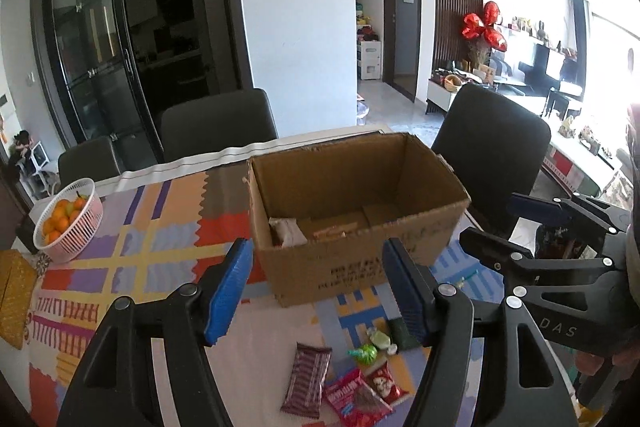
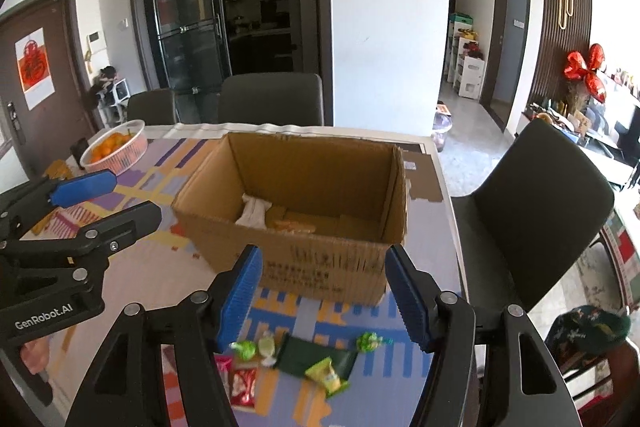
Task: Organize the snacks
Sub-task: 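Open both tools to release the bags into the box and withdraw, then grasp the green lollipop with the left tool while the right tool grasps the yellow-green packet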
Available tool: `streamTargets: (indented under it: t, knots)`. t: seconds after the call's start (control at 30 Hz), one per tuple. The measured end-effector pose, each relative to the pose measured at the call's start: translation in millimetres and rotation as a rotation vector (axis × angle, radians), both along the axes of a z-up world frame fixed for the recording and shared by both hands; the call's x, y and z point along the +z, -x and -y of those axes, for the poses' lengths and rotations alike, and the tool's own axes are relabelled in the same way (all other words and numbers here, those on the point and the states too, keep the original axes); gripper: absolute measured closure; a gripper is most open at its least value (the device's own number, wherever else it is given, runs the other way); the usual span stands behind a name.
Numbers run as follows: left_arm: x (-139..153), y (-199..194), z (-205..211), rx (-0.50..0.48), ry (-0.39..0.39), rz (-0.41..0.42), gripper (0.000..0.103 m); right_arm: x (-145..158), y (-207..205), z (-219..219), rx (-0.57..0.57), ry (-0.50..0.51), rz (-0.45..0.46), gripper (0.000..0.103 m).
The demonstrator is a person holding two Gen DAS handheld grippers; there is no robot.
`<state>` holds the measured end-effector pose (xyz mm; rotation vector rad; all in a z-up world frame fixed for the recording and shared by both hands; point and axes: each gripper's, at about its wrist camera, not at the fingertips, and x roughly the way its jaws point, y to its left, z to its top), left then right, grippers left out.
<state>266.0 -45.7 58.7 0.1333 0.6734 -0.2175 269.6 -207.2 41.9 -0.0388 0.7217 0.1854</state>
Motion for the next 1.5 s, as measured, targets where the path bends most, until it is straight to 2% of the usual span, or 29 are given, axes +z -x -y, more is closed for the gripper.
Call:
streamTargets:
  t: [0.23,0.6,1.07,1.5]
  knots:
    - [-13.2,25.0,0.0,-0.008,0.011,-0.028,0.036,-10.1,26.1,1.8,0.002,-0.032,-0.009,0.038]
    - [-54.1,57.4,4.5,-0.028,-0.012,-0.091,0.036,-39.9,59.2,1.4,0.000,0.000,-0.051,0.038]
    - [-105.6,56.3,5.6,-0.066,-0.010,-0.189,0.036,-86.7,67.5,4.5,-0.021,0.041,-0.148,0.038]
    - [-147.6,28.6,13.3,-0.099,-0.024,-0.273,0.041,-123.5,49.2,5.6,-0.027,0.061,-0.246,0.038]
